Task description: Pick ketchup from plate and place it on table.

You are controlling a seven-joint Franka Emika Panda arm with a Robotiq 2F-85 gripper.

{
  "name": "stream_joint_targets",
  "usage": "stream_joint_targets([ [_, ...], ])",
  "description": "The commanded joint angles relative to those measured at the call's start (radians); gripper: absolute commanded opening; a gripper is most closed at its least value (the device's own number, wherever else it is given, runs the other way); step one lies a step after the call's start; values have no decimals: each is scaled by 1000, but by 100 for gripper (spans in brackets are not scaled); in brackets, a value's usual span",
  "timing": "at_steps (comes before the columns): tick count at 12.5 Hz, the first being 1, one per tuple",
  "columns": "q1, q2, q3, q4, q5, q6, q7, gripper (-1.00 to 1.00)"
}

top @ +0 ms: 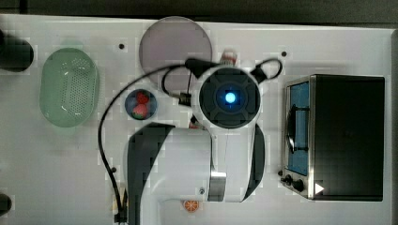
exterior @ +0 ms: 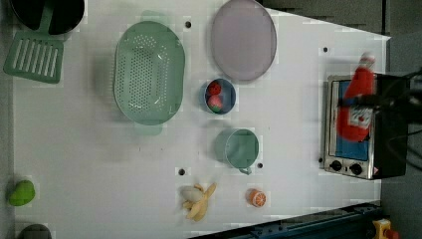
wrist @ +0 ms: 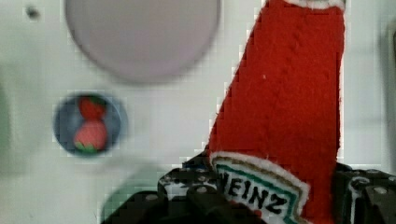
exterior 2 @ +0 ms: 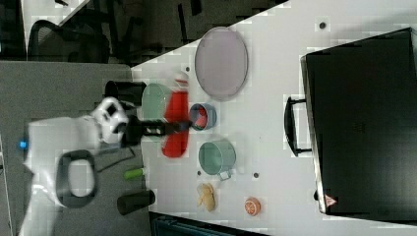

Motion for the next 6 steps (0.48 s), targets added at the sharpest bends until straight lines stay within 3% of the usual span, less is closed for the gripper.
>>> stream_joint_targets([
  [1, -16, -3, -46, -149, -1, 66, 41, 18],
  [4, -15, 35, -50, -290, -1, 272, 41, 18],
  [6, -14, 104, -49, -324, -1, 375, 41, 18],
])
